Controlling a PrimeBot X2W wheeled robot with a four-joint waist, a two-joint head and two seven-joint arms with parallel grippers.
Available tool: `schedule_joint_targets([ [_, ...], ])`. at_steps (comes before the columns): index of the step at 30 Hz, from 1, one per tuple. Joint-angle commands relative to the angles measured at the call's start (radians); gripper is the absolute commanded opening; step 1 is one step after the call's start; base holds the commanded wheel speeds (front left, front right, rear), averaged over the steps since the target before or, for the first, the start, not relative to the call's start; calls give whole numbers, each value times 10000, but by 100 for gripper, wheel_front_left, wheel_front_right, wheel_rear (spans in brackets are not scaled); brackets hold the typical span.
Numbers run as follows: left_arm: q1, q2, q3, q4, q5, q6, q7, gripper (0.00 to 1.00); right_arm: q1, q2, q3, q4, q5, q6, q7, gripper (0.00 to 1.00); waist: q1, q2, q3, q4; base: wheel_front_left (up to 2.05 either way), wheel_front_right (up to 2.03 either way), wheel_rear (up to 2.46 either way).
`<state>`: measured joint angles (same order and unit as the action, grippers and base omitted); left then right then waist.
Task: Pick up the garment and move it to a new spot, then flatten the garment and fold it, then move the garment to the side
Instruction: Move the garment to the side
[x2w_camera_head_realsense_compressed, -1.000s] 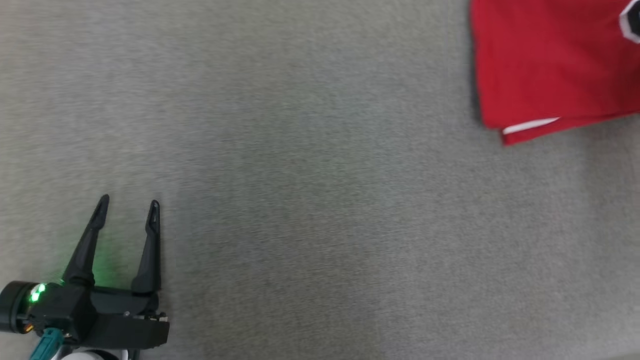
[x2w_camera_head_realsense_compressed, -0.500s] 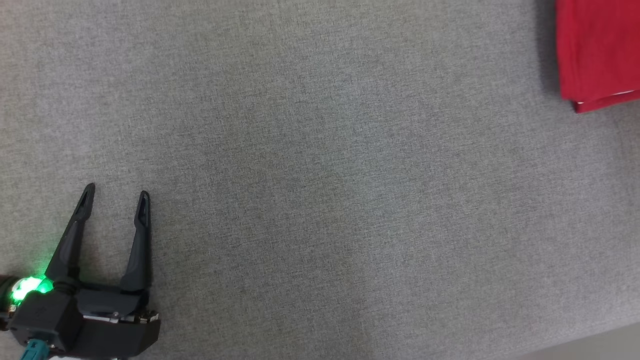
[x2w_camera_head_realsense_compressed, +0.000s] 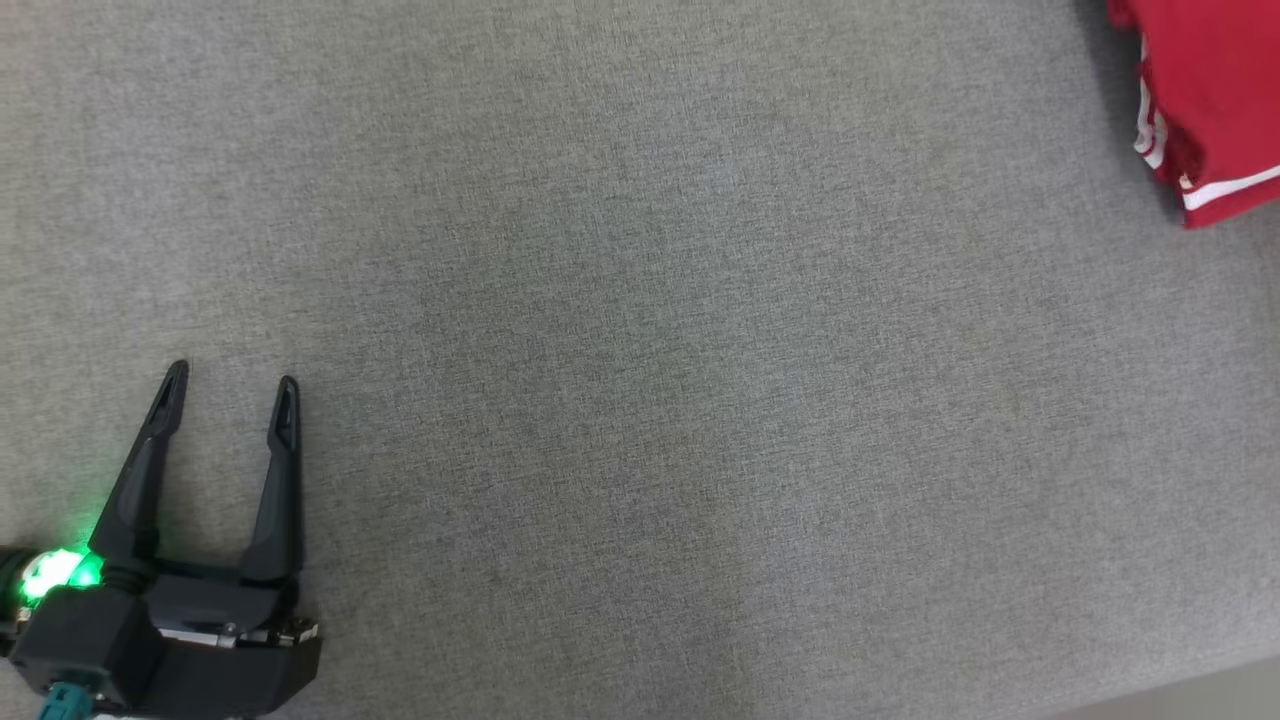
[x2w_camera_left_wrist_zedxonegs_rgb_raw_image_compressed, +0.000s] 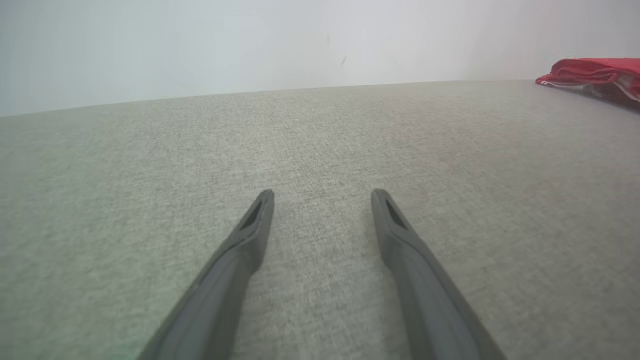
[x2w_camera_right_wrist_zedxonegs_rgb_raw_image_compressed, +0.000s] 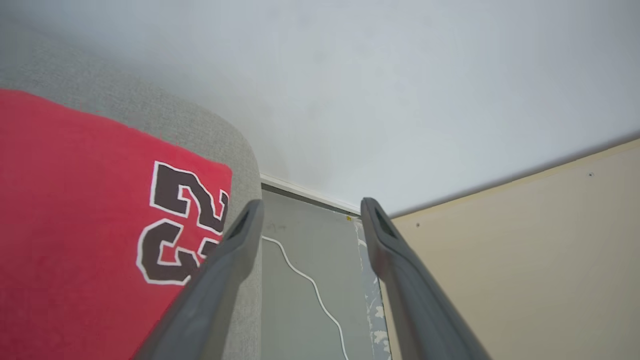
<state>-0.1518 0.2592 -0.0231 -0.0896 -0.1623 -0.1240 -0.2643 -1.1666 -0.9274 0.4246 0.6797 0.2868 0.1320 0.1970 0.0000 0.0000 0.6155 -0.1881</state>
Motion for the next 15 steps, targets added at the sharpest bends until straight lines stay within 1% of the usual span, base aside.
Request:
schedule_joint_targets([
  [1, 26, 3, 79, 297, -63, 17, 6, 100, 26, 112, -87, 66, -65, -33, -142, 100, 0, 0, -110, 39, 0, 0, 0],
  [3, 18, -62, 100, 328, -79, 43, 5, 100, 41, 304, -304, 142, 95, -33, -411, 100, 0, 0, -276, 91, 0, 0, 0],
  [7, 154, -207, 164, 424, -89, 92, -3, 100, 238, 712, -501, 175, 6, -33, -1244, 100, 0, 0, -850, 226, 0, 0, 0],
  [8, 281, -292, 231, 490, -122, 88, -9, 100, 349, 992, -587, 160, -32, -33, -1752, 100, 0, 0, -1223, 305, 0, 0, 0],
  [15, 824, -620, 605, 762, -232, 170, -9, 100, 1178, 2208, -986, 26, 84, -33, -3396, 100, 0, 0, -2640, 654, 0, 0, 0],
])
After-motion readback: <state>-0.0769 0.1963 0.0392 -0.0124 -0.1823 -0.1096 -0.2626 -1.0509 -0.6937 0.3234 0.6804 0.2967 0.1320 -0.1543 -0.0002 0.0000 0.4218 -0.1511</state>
